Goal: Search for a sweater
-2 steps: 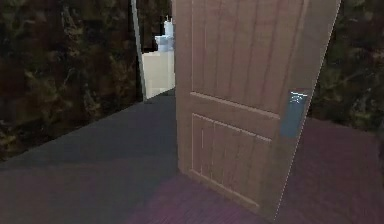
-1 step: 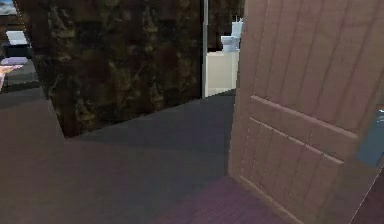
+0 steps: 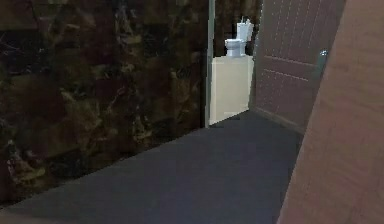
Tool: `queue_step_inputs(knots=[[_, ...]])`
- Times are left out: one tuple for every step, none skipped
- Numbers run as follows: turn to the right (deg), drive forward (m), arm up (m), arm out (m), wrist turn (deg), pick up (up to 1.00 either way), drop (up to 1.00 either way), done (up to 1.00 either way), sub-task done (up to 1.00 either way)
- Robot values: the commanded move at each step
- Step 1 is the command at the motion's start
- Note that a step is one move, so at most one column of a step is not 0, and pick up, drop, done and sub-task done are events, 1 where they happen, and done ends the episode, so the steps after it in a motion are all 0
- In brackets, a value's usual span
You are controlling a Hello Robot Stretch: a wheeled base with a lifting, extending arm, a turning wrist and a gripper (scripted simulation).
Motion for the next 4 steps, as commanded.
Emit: queue_step_inputs(knots=[[0.0,0.45,0.0,0.0,0.0,0.0,0.0,0.0,0.0],[0.0,0.1,0.0,0.0,0.0,0.0,0.0,0.0,0.0],[-45.0,0.0,0.0,0.0,0.0,0.0,0.0,0.0,0.0],[-33.0,0.0,0.0,0.0,0.0,0.0,0.0,0.0,0.0]])
